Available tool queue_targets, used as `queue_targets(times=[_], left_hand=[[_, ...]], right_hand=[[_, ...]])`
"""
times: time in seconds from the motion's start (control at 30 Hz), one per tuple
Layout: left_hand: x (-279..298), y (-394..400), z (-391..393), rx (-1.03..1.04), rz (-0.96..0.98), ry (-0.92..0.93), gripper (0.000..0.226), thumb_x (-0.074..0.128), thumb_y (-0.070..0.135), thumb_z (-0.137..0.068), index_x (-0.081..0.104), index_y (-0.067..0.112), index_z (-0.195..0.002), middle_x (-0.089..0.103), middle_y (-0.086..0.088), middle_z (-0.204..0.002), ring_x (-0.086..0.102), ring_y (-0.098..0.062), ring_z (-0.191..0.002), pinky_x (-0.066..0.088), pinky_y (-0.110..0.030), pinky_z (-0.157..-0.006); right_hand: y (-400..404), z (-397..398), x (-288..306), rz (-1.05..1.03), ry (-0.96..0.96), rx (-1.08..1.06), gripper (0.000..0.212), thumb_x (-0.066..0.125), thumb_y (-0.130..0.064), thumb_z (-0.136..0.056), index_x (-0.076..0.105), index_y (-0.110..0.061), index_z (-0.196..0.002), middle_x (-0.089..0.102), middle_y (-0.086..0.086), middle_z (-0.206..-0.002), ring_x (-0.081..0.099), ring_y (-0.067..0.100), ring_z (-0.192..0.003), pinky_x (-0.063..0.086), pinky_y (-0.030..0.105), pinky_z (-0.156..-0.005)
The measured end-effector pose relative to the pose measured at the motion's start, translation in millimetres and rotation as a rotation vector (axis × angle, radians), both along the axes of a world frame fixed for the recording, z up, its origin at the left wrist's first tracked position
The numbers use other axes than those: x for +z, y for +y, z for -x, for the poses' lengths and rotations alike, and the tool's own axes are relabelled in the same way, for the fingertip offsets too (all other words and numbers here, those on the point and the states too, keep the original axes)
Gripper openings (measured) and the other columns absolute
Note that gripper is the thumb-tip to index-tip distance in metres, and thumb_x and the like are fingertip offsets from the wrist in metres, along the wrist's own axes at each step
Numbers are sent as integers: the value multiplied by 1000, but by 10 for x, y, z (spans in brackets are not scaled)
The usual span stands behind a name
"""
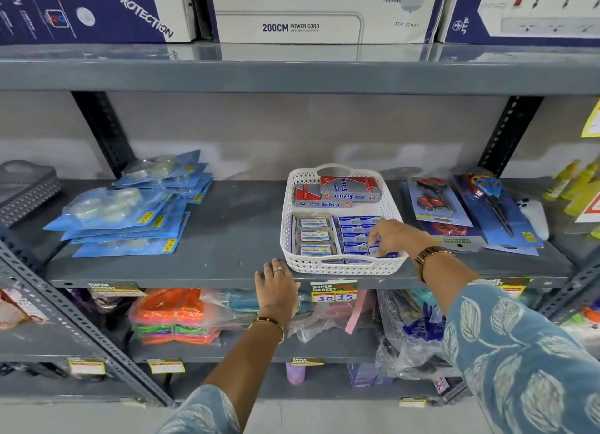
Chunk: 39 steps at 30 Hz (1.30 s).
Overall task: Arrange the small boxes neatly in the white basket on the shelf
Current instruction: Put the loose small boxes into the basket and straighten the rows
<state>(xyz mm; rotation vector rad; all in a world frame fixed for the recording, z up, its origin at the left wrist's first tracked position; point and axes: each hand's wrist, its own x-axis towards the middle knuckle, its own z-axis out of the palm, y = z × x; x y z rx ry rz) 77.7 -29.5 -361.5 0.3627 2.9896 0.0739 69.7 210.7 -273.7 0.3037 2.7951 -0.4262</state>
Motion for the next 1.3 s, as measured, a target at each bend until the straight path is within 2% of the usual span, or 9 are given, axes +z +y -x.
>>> queue_targets(times=[0.17, 0.33, 0.43, 0.53, 0.67, 0.77, 0.83, 0.9, 1.3], left_hand=[[16, -1, -7, 3, -7, 1, 63, 34, 38, -100, 15, 3, -148, 22, -13, -157, 18, -29, -145, 18, -45, -119], [28, -13, -21, -4, 0, -6, 62, 33, 38, -100, 13, 4, -149, 20, -12, -157, 17, -29, -145, 16, -45, -119], [41, -12, -34, -11, 3, -12, 62, 32, 39, -100, 13, 4, -149, 20, -12, -157, 17, -29, -145, 17, -45, -119], [51, -20, -53, -18, 3, -15, 63, 33, 39, -100, 14, 4, -148, 20, -12, -157, 17, -29, -145, 17, -46, -119], [61, -36, -60, -30, 17, -24, 62, 31, 39, -100, 12, 4, -149, 18, -12, -158, 16, -29, -146, 17, -46, -119], [61, -48, -56, -36, 21, -27, 62, 31, 39, -100, 12, 5, -149, 18, -12, -158, 16, -29, -146, 16, -46, -120], [59, -55, -54, -38, 17, -27, 62, 31, 39, -100, 12, 5, -149, 18, -12, -158, 16, -29, -146, 16, -46, -120], [58, -53, -50, -39, 14, -27, 62, 31, 39, -100, 12, 4, -149, 18, -12, -158, 16, -29, -146, 16, -47, -120], [72, -18, -2, -36, 29, -23, 60, 32, 38, -100, 18, 2, -147, 25, -13, -155, 21, -30, -144, 16, -47, -119]], right_hand=[[16, 25, 100, 139, 141, -167, 14, 60, -2, -78, 52, -5, -90, 58, 15, -96, 55, 26, -77, 48, 32, -63], [20, -1, 144, 463, 197, -383, 37, 54, 3, -83, 53, -9, -118, 50, 10, -109, 62, 32, -88, 58, 38, -69], [42, -15, 115, 401, 209, -450, 26, 58, -1, -83, 65, 6, -107, 68, 18, -109, 71, 36, -88, 59, 42, -82], [16, -60, 125, 224, 193, -407, 10, 66, -5, -78, 66, 4, -74, 68, 17, -85, 67, 29, -81, 51, 27, -58], [16, -53, 83, 63, 156, -362, 38, 62, -10, -81, 39, -12, -50, 48, 4, -59, 55, 24, -72, 28, 21, -41], [-27, -71, 88, 30, 136, -348, 26, 59, -11, -83, 46, -5, -61, 56, 11, -80, 55, 25, -75, 34, 22, -44], [-58, -89, 80, 8, 134, -333, 12, 60, -11, -84, 59, -1, -88, 64, 17, -94, 60, 28, -81, 44, 25, -58], [-65, -83, 65, -35, 112, -322, 22, 63, -10, -83, 62, 2, -102, 69, 18, -103, 65, 30, -91, 45, 28, -68], [-91, -32, -39, -225, 115, -245, 38, 64, -8, -85, 54, 0, -120, 64, 18, -120, 62, 29, -107, 52, 33, -90]])
